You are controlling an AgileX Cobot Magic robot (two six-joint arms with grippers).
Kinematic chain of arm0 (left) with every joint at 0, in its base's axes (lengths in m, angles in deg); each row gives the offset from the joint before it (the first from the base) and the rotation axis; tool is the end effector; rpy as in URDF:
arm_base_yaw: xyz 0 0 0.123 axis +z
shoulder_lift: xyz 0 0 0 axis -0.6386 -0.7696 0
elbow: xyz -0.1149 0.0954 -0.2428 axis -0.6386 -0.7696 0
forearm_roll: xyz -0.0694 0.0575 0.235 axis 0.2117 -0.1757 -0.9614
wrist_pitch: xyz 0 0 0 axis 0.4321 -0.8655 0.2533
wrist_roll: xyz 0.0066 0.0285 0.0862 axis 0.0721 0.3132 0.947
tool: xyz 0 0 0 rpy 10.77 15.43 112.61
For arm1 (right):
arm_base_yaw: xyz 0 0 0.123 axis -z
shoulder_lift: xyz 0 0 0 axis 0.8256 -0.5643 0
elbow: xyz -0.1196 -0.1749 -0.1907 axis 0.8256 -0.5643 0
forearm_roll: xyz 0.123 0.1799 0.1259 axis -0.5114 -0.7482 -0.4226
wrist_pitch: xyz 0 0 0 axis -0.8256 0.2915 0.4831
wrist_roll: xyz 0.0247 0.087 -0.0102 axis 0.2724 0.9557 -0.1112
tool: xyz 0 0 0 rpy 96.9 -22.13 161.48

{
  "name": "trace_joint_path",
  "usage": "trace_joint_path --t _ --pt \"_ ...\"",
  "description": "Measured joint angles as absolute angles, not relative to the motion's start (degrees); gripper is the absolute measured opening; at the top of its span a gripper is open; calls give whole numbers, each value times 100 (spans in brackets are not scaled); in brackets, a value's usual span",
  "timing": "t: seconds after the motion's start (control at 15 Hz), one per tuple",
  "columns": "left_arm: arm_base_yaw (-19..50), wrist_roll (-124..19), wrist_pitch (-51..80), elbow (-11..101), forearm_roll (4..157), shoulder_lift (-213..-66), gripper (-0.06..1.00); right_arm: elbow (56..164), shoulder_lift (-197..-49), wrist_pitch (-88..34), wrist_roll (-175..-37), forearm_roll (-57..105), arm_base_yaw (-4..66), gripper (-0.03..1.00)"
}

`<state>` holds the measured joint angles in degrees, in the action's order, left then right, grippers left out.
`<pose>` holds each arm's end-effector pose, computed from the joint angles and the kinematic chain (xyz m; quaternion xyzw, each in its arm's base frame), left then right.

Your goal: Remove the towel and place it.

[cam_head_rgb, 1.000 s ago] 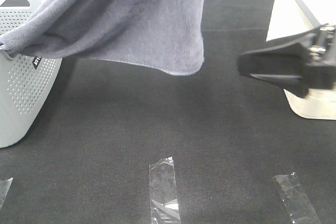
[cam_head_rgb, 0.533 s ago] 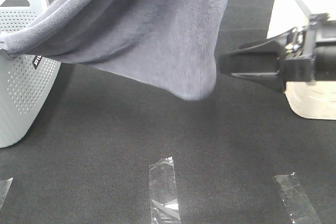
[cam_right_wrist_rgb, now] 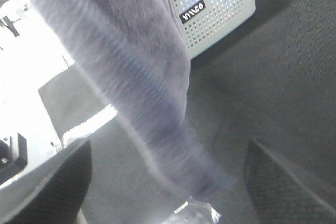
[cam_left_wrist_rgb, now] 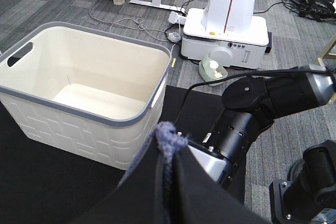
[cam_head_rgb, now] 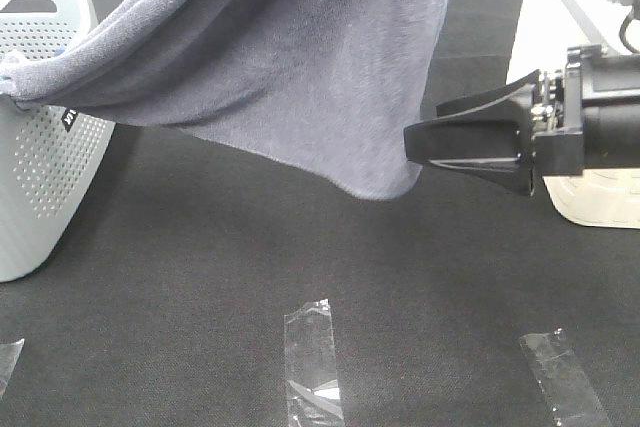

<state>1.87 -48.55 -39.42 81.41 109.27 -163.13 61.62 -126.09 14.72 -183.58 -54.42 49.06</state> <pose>0.2526 -0.2615 0.4899 0.4818 0.6654 -0.3602 0.4421 0.2103 0.0953 0.2245 -0.3263 0.7821 0.3643 0.3861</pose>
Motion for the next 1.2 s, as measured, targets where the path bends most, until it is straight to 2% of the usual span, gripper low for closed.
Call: trace_joint_path --t 0.47,0.73,1.0,1.2 --pt "187 -4849 -3965 8141 10927 -16313 0 6185 -13377 1466 -18782 -5901 4906 75" --pt "187 -4849 -3976 8141 10927 -16313 0 6185 -13417 2102 -19079 -5958 4900 75" --pt "187 -4849 -3976 8141 10927 -16313 0 6185 -13417 1478 -19183 -5706 3943 67" --pt "187 -4849 -3976 8141 10927 -16313 0 6185 -13417 1140 -19045 -5689 3788 61"
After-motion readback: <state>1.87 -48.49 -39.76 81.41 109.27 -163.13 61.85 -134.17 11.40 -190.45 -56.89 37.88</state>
